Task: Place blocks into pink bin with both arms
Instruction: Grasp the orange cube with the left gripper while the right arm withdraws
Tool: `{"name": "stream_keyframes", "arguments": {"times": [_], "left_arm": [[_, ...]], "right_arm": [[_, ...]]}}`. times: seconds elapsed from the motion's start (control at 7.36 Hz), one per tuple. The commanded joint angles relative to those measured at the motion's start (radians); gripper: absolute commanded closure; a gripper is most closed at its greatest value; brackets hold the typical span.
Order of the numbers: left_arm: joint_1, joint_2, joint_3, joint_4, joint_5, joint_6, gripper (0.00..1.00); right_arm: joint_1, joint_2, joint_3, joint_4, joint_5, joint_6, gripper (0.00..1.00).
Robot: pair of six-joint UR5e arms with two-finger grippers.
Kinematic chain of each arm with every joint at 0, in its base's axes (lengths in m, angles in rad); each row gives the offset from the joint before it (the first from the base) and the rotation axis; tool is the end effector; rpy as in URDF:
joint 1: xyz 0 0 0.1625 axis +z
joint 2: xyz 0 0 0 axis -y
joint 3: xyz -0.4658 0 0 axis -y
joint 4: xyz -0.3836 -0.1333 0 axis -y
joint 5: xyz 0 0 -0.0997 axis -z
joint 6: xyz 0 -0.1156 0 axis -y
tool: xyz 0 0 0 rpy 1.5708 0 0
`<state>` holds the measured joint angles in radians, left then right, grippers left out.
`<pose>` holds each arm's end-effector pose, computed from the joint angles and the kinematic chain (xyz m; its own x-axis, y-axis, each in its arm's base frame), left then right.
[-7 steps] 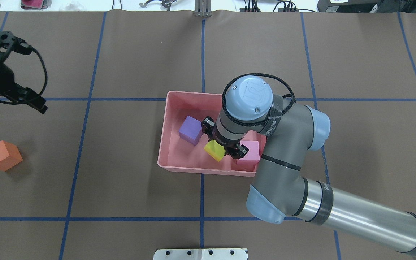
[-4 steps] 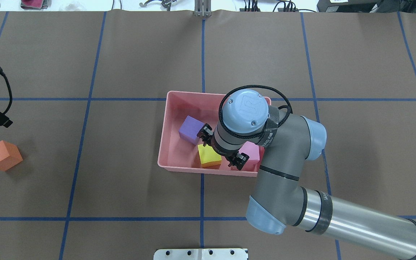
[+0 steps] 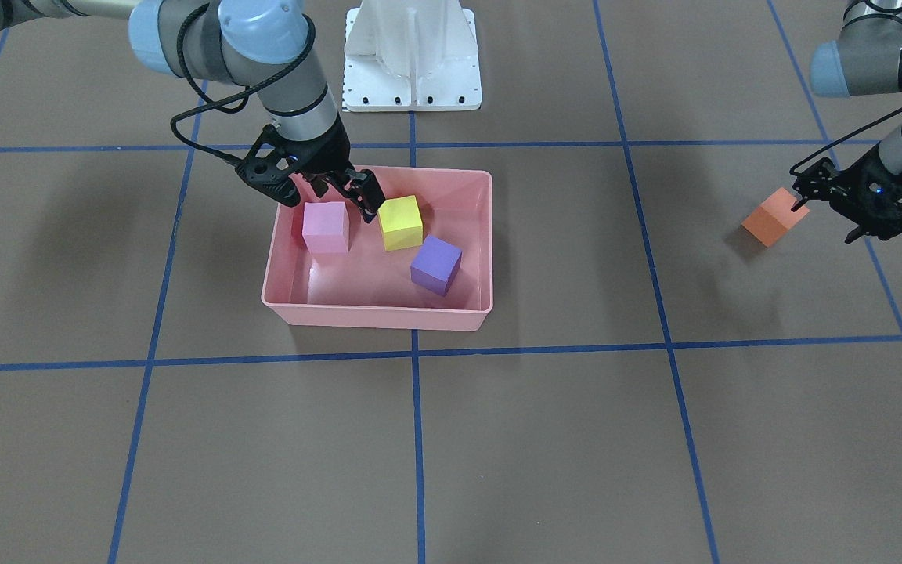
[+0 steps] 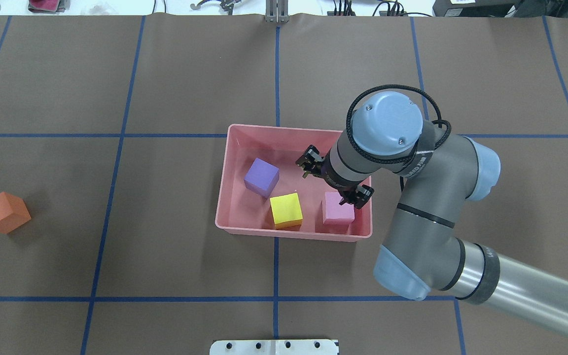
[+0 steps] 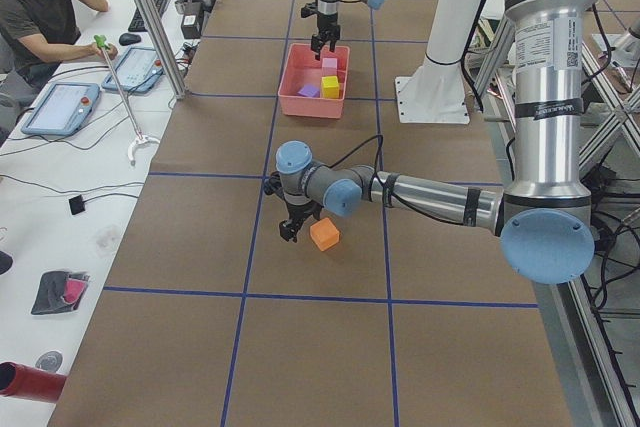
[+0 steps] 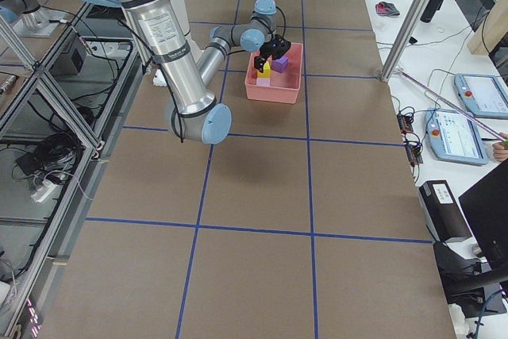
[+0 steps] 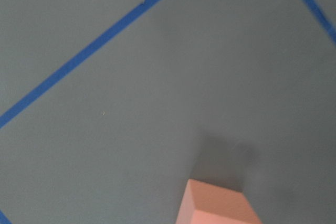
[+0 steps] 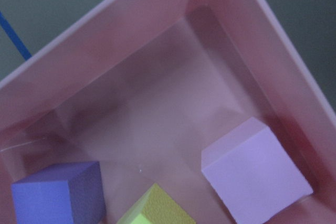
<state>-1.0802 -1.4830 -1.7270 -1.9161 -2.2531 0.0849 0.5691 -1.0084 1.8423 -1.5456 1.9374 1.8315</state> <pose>0.1678 -0.4423 0.6424 0.5265 0.6556 -0.5412 -0.4778 0.7548 0.4495 -0.5006 -0.4293 0.2675 0.4609 0.5805 0.6713 -0.4070 0.8104 -0.4214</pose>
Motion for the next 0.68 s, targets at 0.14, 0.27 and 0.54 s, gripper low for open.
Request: {"name": "stream_keyframes", "arguments": {"times": [0.14,0.27,0.54], "left_arm": [[0.022,0.004,0.01,-0.046,-0.011,-0.042,0.0],[0.057,0.004,0.004,-0.047,-0.01,-0.063,0.0],[0.103,0.009,-0.005,-0.052,-0.009,-0.114,0.0]], "right_arm": [[0.211,-0.077,0.023,-0.004,0.179,-0.244,0.0],[0.236,-0.097,0.02,-0.004,0.181,-0.305,0.0],[0.25,-0.111,0.018,-0.005,0.183,-0.331,0.0]]}}
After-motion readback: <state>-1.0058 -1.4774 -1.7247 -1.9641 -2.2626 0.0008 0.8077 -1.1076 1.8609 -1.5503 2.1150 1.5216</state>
